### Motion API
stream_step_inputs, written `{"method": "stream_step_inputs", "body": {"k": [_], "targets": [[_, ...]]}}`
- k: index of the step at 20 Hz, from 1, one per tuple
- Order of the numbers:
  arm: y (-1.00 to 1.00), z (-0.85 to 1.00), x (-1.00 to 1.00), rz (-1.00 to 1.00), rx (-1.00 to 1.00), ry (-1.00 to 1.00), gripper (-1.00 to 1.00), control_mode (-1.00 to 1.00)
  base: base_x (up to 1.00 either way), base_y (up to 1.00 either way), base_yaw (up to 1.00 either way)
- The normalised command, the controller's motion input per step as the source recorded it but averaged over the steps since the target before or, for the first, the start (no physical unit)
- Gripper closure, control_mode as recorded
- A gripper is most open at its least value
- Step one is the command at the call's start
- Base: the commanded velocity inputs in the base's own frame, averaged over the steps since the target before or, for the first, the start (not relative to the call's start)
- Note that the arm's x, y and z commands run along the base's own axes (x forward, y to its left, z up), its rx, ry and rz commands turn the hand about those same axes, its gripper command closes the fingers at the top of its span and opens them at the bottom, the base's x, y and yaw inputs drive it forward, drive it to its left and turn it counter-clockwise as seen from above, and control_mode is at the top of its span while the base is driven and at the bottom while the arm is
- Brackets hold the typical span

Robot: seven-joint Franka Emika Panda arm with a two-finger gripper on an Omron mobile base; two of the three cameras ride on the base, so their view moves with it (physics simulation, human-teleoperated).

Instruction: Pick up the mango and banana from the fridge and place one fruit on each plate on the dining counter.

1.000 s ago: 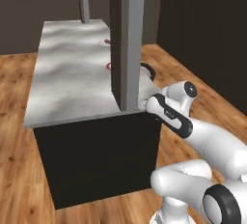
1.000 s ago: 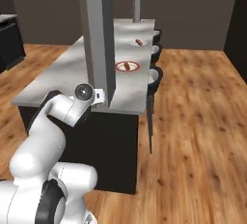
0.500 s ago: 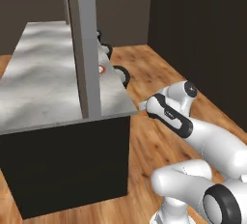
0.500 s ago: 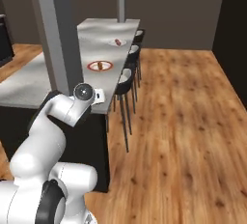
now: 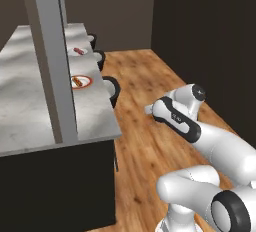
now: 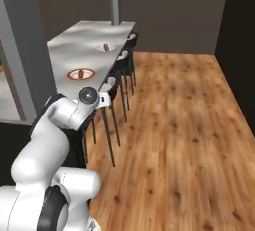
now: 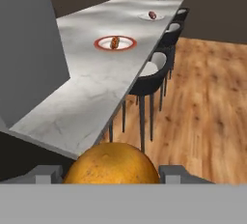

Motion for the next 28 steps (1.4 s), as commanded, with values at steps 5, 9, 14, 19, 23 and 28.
{"method": "stream_step_inputs", "body": {"k": [5,9,14,19,23,28], "targets": [[0.0,0.0,0.0,0.0,0.0,0.0,1.0,1.0,0.73,-0.31,0.2],[0.0,0.0,0.0,0.0,0.0,0.0,1.0,1.0,0.75,-0.23,0.28],[0.0,0.0,0.0,0.0,0.0,0.0,1.0,1.0,0.75,-0.36,0.09],[0.0,0.0,0.0,0.0,0.0,0.0,1.0,1.0,0.68,-0.41,0.09],[0.0,0.0,0.0,0.0,0.0,0.0,1.0,1.0,0.63,-0.39,0.17],[0.0,0.0,0.0,0.0,0.0,0.0,1.0,1.0,0.48,-0.46,0.18]]}}
